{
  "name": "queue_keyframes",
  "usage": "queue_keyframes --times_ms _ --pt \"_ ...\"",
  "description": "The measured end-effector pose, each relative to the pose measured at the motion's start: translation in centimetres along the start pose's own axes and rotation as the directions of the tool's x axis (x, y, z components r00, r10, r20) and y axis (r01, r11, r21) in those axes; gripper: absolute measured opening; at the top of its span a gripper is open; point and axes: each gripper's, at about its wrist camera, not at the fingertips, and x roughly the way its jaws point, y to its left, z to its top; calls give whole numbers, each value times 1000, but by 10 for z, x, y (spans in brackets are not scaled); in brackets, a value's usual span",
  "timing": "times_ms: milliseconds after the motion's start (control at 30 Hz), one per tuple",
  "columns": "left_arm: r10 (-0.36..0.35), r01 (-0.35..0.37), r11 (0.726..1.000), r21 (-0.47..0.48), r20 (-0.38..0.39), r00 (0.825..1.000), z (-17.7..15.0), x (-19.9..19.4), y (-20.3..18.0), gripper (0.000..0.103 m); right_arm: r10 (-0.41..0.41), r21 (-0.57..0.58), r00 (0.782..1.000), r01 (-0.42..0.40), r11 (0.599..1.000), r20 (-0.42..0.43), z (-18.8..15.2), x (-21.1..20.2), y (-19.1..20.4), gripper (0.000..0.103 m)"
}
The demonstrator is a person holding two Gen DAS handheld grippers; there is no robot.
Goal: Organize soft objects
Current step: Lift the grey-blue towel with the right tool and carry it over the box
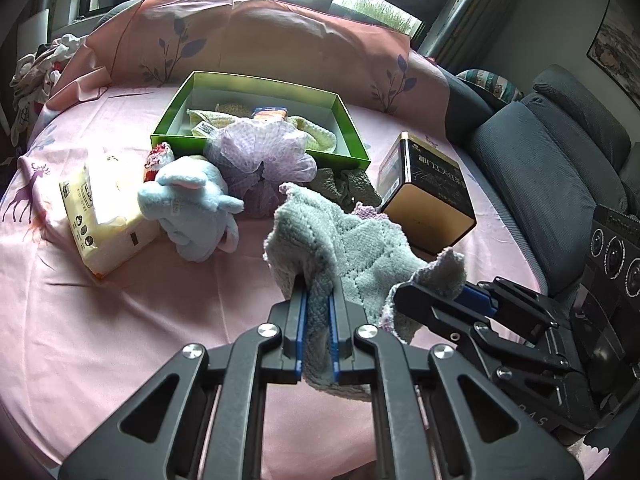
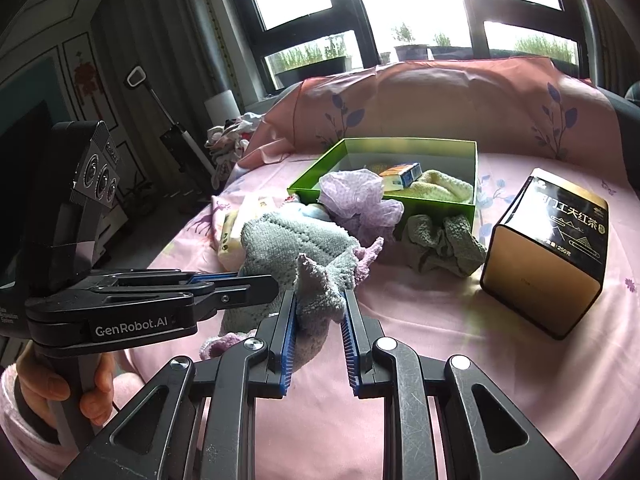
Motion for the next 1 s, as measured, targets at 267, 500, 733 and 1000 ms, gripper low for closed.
queue_keyframes --times_ms 267,500,733,1000 --pt "6 -6 1000 27 8 1000 12 3 -5 7 11 3 1000 -11 1000 14 8 3 -5 23" --pt "12 -13 999 52 13 1000 24 9 -9 7 12 3 1000 -12 1000 27 16 5 -12 23" --pt "13 -16 996 84 25 1000 39 13 -16 8 7 4 999 -7 1000 47 29 9 -20 23" --pt "1 -4 995 105 36 999 61 24 -19 8 -2 -5 997 3 1000 82 50 15 -29 23"
